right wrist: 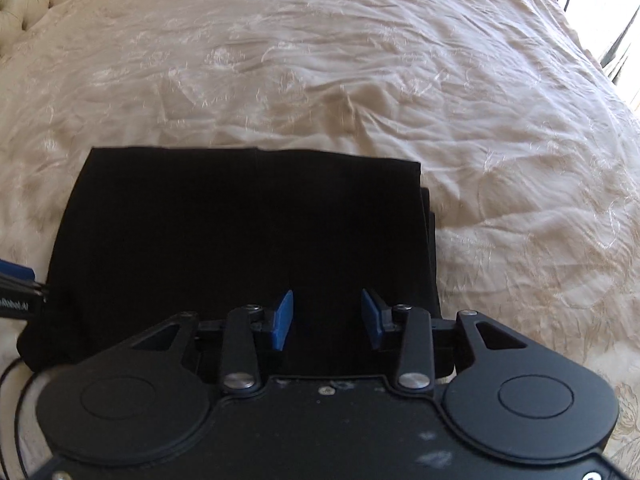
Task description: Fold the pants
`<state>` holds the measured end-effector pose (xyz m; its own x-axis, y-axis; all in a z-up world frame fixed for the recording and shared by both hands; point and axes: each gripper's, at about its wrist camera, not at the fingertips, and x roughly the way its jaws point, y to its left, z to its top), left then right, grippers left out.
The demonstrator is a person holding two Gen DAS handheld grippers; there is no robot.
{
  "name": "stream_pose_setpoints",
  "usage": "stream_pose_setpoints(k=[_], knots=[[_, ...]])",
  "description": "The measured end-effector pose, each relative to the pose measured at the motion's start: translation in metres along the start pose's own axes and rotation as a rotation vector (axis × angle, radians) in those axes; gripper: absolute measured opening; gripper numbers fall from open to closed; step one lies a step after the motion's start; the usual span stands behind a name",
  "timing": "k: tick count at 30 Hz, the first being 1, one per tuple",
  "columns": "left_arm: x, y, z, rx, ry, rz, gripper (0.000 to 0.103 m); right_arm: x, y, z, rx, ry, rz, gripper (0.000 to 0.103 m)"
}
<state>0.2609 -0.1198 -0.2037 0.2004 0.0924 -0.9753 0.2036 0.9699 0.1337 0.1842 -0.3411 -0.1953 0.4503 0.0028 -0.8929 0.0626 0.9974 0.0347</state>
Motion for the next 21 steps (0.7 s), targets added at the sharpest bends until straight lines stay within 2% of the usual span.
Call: stream_pose_setpoints(k=[2,5,10,12,17,21], knots=[[0.002,0.002,-0.002,-0.014,-0.004,0.014,0.067,-0.001,0.002,-0.014,-0.039,-0.047,0.012,0.047],[0.006,0.005,-0.003,-0.030,-0.005,0.011,0.070,-0.006,0.005,-0.023,-0.068,-0.076,0.016,0.051],[0.009,0.003,-0.005,-0.010,-0.024,0.036,0.075,-0.006,-0.001,-0.027,-0.016,-0.100,0.046,0.055],[0.012,-0.004,-0.009,0.009,-0.045,0.051,0.076,-0.006,-0.001,-0.026,0.000,-0.093,0.056,0.058],[0.013,-0.019,-0.020,0.048,-0.090,0.123,0.089,-0.002,-0.001,-0.020,0.028,-0.051,0.060,0.060],[0.017,-0.028,-0.022,0.060,-0.095,0.156,0.094,0.003,0.000,-0.013,0.051,-0.016,0.057,0.063]])
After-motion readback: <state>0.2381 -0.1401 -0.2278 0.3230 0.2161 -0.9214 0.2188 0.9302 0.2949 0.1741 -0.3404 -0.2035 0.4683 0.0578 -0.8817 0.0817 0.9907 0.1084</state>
